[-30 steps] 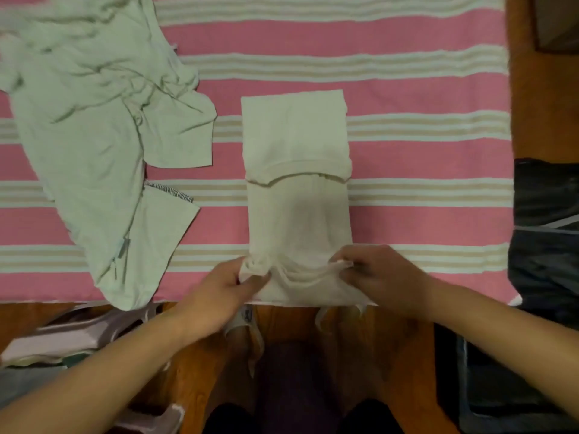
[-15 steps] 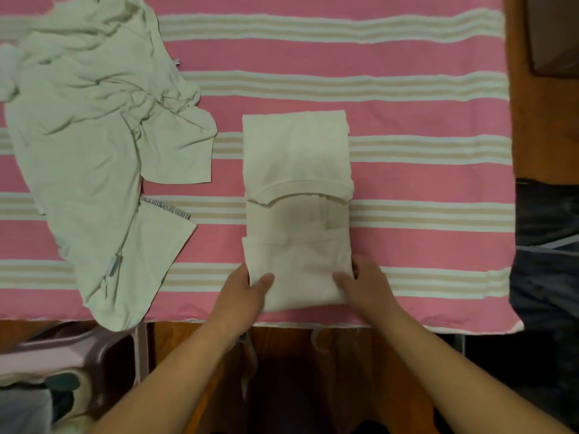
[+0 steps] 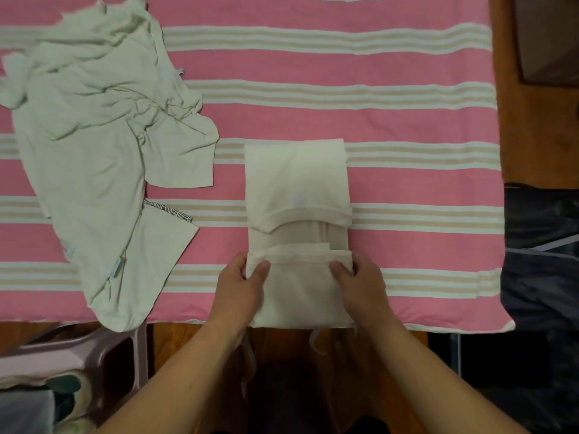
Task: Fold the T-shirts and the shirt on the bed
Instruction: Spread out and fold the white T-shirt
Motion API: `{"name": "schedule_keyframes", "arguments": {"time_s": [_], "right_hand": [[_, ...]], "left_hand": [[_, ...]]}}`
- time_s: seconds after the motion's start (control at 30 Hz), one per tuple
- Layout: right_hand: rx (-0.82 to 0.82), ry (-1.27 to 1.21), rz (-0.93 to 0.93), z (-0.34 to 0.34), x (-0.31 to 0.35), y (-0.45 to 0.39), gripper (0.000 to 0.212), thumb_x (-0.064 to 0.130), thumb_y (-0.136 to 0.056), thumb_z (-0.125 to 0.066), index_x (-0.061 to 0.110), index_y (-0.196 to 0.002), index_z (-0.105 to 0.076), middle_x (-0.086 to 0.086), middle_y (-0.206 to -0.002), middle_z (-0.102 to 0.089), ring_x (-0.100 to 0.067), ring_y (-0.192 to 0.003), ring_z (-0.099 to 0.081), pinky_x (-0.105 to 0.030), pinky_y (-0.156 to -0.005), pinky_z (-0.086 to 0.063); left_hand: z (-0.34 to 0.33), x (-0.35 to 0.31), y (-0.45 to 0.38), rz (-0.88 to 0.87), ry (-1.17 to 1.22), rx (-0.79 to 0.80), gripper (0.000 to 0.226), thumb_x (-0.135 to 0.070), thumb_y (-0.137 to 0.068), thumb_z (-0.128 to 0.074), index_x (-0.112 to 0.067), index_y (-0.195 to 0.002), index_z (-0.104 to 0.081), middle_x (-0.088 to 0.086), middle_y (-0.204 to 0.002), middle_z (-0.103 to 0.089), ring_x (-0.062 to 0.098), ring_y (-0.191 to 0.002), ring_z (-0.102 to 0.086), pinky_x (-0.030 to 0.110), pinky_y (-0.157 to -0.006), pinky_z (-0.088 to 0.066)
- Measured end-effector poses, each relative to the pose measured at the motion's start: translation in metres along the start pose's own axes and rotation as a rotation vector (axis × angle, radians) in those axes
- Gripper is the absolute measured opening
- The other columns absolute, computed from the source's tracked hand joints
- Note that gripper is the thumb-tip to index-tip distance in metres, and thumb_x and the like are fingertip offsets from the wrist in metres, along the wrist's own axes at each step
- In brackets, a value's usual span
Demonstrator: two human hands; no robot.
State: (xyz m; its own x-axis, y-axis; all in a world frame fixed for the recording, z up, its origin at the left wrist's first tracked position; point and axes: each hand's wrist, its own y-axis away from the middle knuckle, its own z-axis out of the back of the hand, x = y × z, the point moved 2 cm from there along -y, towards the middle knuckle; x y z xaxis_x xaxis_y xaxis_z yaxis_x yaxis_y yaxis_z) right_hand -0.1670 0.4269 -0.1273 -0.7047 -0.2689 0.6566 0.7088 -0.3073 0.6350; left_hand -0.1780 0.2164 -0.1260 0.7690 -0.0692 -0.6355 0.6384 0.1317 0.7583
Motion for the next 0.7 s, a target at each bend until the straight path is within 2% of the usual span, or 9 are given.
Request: {"name": "schedule_keyframes", "arguments": {"time_s": [0.17, 0.23, 0.3, 0.37, 0.43, 0.5, 0.57, 0.63, 0.7], "right_hand": [[-0.155, 0.079, -0.01, 0.002, 0.0, -0.023, 0.012, 0.023, -0.097, -0.062, 0.019, -0.108, -0.06, 0.005, -0.097, -0.062, -0.02, -0.095, -0.06, -0.031, -0.072, -0.045], [-0.246, 0.328, 0.134, 0.001, -0.002, -0.02, 0.027, 0.023, -0.093, -0.065, 0.018, -0.118, -0.055, 0.003, -0.107, -0.056, -0.019, -0.099, -0.054, -0.033, -0.08, -0.047], [-0.278, 0.555, 0.381, 0.0, -0.012, -0.003, 0.042, 0.026, -0.09, -0.068, 0.014, -0.127, -0.052, -0.005, -0.119, -0.052, -0.021, -0.107, -0.048, -0.033, -0.089, -0.046], [-0.18, 0.726, 0.632, -0.002, -0.027, 0.018, 0.047, 0.034, -0.093, -0.06, 0.012, -0.133, -0.05, -0.01, -0.133, -0.05, -0.026, -0.12, -0.048, -0.039, -0.099, -0.045], [0.034, 0.909, 0.776, -0.006, -0.047, 0.029, 0.059, 0.043, -0.095, -0.053, 0.013, -0.144, -0.042, -0.011, -0.15, -0.042, -0.03, -0.139, -0.039, -0.046, -0.112, -0.041], [0.202, 1.129, 0.798, -0.007, -0.062, 0.025, 0.083, 0.049, -0.088, -0.062, 0.011, -0.154, -0.031, -0.014, -0.162, -0.027, -0.033, -0.151, -0.022, -0.051, -0.12, -0.029], [0.29, 1.307, 0.752, -0.008, -0.065, 0.009, 0.102, 0.046, -0.077, -0.07, 0.008, -0.159, -0.022, -0.017, -0.166, -0.015, -0.039, -0.153, -0.012, -0.053, -0.123, -0.017], [0.299, 1.356, 0.75, -0.011, -0.061, -0.003, 0.088, 0.034, -0.082, -0.062, 0.006, -0.157, -0.027, -0.02, -0.165, -0.019, -0.042, -0.151, -0.017, -0.054, -0.123, -0.02], [0.257, 1.338, 0.811, -0.012, -0.057, -0.004, 0.064, 0.023, -0.091, -0.05, 0.003, -0.151, -0.041, -0.023, -0.158, -0.034, -0.044, -0.145, -0.033, -0.053, -0.118, -0.032]], "left_hand": [[-0.001, -0.006, -0.019, -0.125, -0.225, -0.171, 0.028, -0.024, -0.101, -0.058, -0.015, -0.128, -0.055, -0.002, -0.106, -0.062, 0.013, -0.094, -0.062, 0.038, -0.09, -0.053], [0.002, 0.002, -0.014, -0.392, -0.639, -0.278, 0.025, -0.022, -0.1, -0.052, -0.01, -0.121, -0.057, 0.002, -0.108, -0.056, 0.02, -0.096, -0.056, 0.04, -0.088, -0.051], [0.002, 0.019, 0.002, -0.732, -1.109, -0.108, 0.03, -0.031, -0.096, -0.047, -0.013, -0.115, -0.062, 0.004, -0.112, -0.056, 0.025, -0.104, -0.053, 0.04, -0.089, -0.047], [0.0, 0.039, 0.017, -0.924, -1.298, 0.191, 0.038, -0.039, -0.091, -0.056, -0.015, -0.12, -0.063, 0.008, -0.121, -0.059, 0.03, -0.115, -0.056, 0.043, -0.1, -0.048], [-0.005, 0.053, 0.021, -0.922, -1.479, 0.321, 0.059, -0.044, -0.088, -0.065, -0.013, -0.138, -0.056, 0.015, -0.143, -0.053, 0.038, -0.135, -0.049, 0.049, -0.117, -0.036], [-0.012, 0.053, 0.017, -0.881, -1.683, 0.341, 0.075, -0.039, -0.098, -0.055, -0.011, -0.16, -0.022, 0.021, -0.165, -0.02, 0.041, -0.153, -0.018, 0.049, -0.123, -0.008], [-0.02, 0.052, 0.008, -0.794, -1.841, 0.37, 0.075, -0.026, -0.105, -0.041, -0.01, -0.161, 0.006, 0.022, -0.168, 0.004, 0.042, -0.155, 0.002, 0.051, -0.124, 0.002], [-0.025, 0.046, 0.004, -0.819, -1.838, 0.36, 0.074, -0.022, -0.098, -0.055, -0.004, -0.159, -0.018, 0.027, -0.161, -0.024, 0.046, -0.149, -0.024, 0.054, -0.121, -0.023], [-0.025, 0.039, 0.006, -0.82, -1.759, 0.426, 0.06, -0.019, -0.079, -0.076, -0.004, -0.133, -0.056, 0.02, -0.125, -0.06, 0.04, -0.119, -0.056, 0.048, -0.097, -0.051]]}}
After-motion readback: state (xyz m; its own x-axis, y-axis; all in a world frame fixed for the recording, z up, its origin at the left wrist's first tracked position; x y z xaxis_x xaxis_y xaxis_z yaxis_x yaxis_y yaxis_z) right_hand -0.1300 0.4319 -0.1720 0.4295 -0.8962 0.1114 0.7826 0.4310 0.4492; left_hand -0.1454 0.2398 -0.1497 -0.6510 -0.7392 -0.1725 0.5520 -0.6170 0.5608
